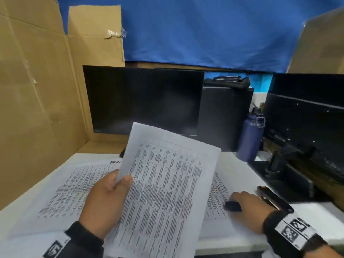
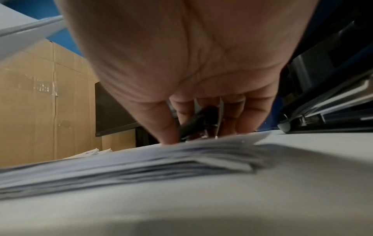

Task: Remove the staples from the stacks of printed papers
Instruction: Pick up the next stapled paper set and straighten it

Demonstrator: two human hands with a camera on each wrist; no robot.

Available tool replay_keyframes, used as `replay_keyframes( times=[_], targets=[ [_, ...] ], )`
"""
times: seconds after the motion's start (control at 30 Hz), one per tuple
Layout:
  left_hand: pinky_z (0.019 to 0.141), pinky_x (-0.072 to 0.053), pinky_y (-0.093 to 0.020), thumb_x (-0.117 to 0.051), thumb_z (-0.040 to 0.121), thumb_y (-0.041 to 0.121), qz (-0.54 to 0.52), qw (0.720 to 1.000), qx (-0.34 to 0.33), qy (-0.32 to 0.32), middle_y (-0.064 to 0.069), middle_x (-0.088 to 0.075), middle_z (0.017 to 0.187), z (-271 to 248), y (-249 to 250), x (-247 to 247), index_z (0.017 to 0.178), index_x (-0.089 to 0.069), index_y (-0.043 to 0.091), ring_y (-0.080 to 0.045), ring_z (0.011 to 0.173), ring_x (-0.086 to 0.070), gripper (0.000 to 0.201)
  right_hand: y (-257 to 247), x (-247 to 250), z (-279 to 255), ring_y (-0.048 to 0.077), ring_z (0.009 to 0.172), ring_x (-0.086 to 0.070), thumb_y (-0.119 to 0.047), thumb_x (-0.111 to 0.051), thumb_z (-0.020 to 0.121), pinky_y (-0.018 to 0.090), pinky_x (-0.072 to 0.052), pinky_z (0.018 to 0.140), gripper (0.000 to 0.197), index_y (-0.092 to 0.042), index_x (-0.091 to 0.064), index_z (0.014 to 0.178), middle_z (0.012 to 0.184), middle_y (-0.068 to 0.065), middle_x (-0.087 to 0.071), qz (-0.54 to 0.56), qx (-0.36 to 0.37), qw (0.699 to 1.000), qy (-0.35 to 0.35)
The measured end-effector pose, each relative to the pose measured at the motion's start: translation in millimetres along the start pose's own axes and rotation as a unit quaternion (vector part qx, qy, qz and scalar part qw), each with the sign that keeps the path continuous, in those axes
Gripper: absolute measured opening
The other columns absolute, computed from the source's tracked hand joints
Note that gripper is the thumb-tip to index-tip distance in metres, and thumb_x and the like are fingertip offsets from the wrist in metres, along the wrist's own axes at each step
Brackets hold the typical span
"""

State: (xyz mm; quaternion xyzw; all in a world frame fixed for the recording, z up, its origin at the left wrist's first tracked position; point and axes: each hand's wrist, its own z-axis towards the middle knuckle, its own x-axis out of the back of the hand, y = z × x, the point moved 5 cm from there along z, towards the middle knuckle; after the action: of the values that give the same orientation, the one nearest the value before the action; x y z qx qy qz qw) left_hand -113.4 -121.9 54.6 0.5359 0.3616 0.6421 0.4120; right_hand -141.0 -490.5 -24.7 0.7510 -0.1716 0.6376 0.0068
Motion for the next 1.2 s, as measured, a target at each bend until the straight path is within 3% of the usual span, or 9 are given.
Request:
replay_keyframes(
  times=[0.1, 0.2, 0.37, 0.47, 0.57, 0.73, 0.93, 1.1, 1.2],
  targets=[
    [0.079, -0.062, -0.053, -0.052, 0.104, 0.035, -0.005, 1.000, 0.004, -0.011, -0.005, -0.079, 0.088, 0, -6, -8, 0.099, -0.074, 0.031, -0.028, 0.081, -0.075, 0.023, -3, 5, -9, 0.011, 0.105, -0.061, -0.042, -0.056, 0.090, 0.035, -0.036, 0.104, 0.017, -0.028, -0.057, 0.099, 0.102, -0.010, -0.067, 0.037, -0.015, 0.999, 0.016],
    [0.086, -0.061, -0.042, -0.054, 0.104, 0.030, 0.007, 0.999, 0.009, -0.040, 0.011, -0.080, 0.090, -7, -16, -22, 0.100, -0.074, 0.031, -0.010, 0.083, -0.075, 0.021, -7, 21, -24, 0.011, 0.076, -0.061, -0.021, -0.066, 0.087, 0.027, -0.048, 0.075, 0.016, -0.017, -0.053, 0.093, 0.083, -0.005, -0.067, 0.199, 0.002, 0.975, 0.098],
    [0.076, -0.056, -0.033, -0.053, 0.103, 0.035, 0.115, 0.988, -0.020, -0.104, 0.002, -0.074, 0.080, -22, -30, -56, 0.087, -0.068, 0.031, -0.007, 0.072, -0.069, 0.022, -10, 57, -60, 0.025, 0.068, -0.058, -0.004, -0.068, 0.085, 0.053, -0.053, 0.077, 0.016, -0.014, -0.057, 0.091, 0.081, 0.022, -0.064, 0.403, -0.002, 0.889, 0.215],
    [0.075, -0.052, -0.031, -0.050, 0.103, 0.039, 0.187, 0.974, -0.039, -0.122, -0.002, -0.065, 0.075, -29, -28, -65, 0.086, -0.061, 0.026, -0.011, 0.075, -0.064, 0.023, -24, 84, -88, 0.017, 0.062, -0.059, -0.024, -0.077, 0.083, 0.035, -0.051, 0.065, 0.016, -0.031, -0.065, 0.091, 0.071, 0.009, -0.062, 0.395, 0.069, 0.871, 0.283],
    [0.075, -0.050, -0.028, -0.048, 0.103, 0.041, 0.221, 0.962, -0.061, -0.151, -0.001, -0.064, 0.077, -36, -22, -70, 0.089, -0.059, 0.027, -0.011, 0.079, -0.063, 0.023, -40, 90, -103, 0.002, 0.054, -0.051, -0.028, -0.085, 0.075, 0.014, -0.043, 0.055, 0.018, -0.033, -0.074, 0.088, 0.073, -0.004, -0.067, 0.376, 0.121, 0.882, 0.257],
    [0.065, -0.045, -0.025, -0.052, 0.101, 0.041, 0.218, 0.956, -0.084, -0.176, 0.014, -0.064, 0.072, -39, -20, -69, 0.082, -0.058, 0.027, -0.008, 0.069, -0.061, 0.024, -56, 75, -96, -0.001, 0.055, -0.053, -0.033, -0.084, 0.077, 0.011, -0.044, 0.056, 0.009, -0.029, -0.076, 0.080, 0.066, -0.016, -0.066, 0.356, 0.151, 0.898, 0.209],
    [0.055, -0.042, -0.032, -0.054, 0.103, 0.027, 0.166, 0.982, -0.056, -0.073, 0.005, -0.063, 0.055, -15, -14, -20, 0.077, -0.063, 0.019, -0.012, 0.053, -0.057, 0.028, 17, 23, -42, 0.020, 0.057, -0.038, -0.017, -0.070, 0.078, 0.026, -0.030, 0.051, 0.016, -0.016, -0.055, 0.074, 0.062, 0.004, -0.042, 0.510, -0.076, 0.855, 0.063],
    [0.058, -0.040, -0.030, -0.052, 0.104, 0.030, 0.126, 0.990, -0.025, -0.062, -0.008, -0.062, 0.064, -12, -4, -6, 0.082, -0.067, 0.016, -0.022, 0.060, -0.056, 0.030, 38, 14, -14, 0.023, 0.065, -0.061, -0.027, -0.071, 0.084, 0.025, -0.048, 0.046, 0.025, -0.011, -0.056, 0.094, 0.085, 0.007, -0.062, 0.304, -0.137, 0.940, 0.077],
    [0.061, -0.045, -0.032, -0.053, 0.104, 0.031, 0.111, 0.991, -0.020, -0.078, -0.016, -0.068, 0.072, -16, 0, -10, 0.085, -0.070, 0.018, -0.027, 0.064, -0.062, 0.029, 41, 28, 6, 0.025, 0.089, -0.066, -0.028, -0.062, 0.084, 0.031, -0.054, 0.074, 0.026, -0.015, -0.063, 0.106, 0.107, 0.007, -0.070, 0.048, -0.136, 0.986, 0.085]
  ],
)
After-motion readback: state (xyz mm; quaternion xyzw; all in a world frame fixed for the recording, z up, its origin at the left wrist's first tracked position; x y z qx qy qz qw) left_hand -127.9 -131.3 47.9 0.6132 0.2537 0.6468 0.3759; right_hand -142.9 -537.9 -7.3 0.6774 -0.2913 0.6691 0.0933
